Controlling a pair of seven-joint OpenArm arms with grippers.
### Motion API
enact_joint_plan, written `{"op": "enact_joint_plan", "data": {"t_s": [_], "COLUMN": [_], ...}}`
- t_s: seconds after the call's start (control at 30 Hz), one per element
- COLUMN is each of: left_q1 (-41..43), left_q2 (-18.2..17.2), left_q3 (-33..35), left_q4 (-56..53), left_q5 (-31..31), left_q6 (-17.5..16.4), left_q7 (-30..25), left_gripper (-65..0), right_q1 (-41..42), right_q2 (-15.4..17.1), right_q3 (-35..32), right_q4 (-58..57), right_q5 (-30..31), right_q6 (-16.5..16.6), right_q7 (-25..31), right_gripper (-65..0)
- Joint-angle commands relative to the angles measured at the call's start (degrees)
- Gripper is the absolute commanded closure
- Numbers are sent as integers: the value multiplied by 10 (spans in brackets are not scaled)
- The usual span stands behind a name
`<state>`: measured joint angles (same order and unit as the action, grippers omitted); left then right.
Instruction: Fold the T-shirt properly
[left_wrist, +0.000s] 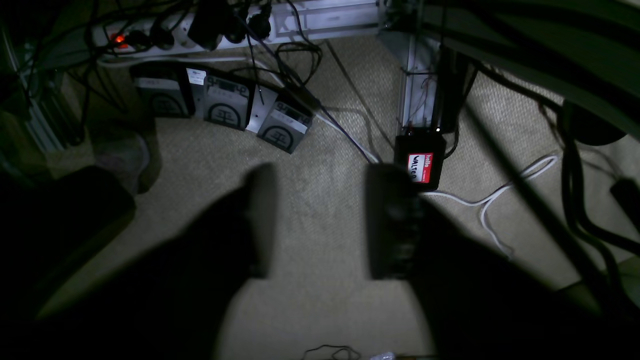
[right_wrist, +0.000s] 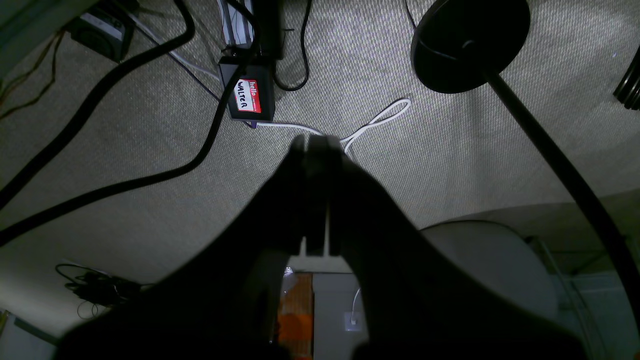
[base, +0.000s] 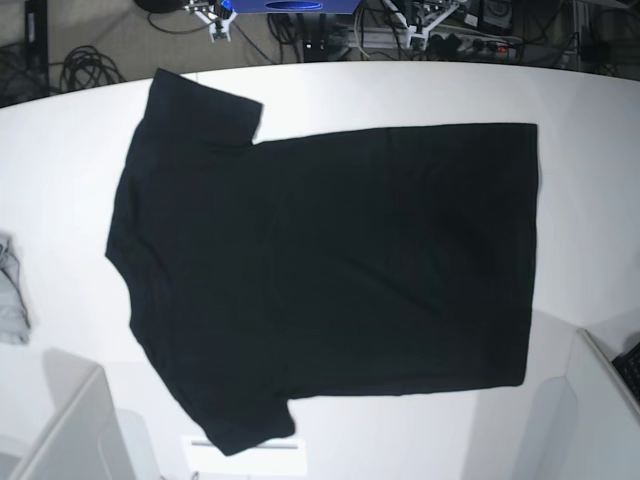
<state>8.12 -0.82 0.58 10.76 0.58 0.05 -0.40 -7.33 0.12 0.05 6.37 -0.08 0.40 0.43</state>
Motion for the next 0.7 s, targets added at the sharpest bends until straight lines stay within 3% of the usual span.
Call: {"op": "enact_joint_plan", "data": {"t_s": [0.0,0.03,0.07,0.67], "left_q1": [4,4,4,41], "left_q2": [-1,-1,-1,-9], "left_q3": [1,1,1,-6], "left_q4": [1,1,1,49], "left_q5": [1,1,1,-5], "left_q6": [3,3,3,3], "left_q7": [0,0,0,-2], "left_gripper": [-84,-10,0,0], "right_q1": [-3,-3,-3,-13], "right_q2": [1,1,1,15], "right_q3": [1,-1,-2,-3], "right_q4": [0,0,0,56], "right_q5": [1,0,-1,-2], "right_q6": [-4,-4,-4,-4], "right_q7": [1,1,1,-1], "right_gripper": [0,0,0,0]}}
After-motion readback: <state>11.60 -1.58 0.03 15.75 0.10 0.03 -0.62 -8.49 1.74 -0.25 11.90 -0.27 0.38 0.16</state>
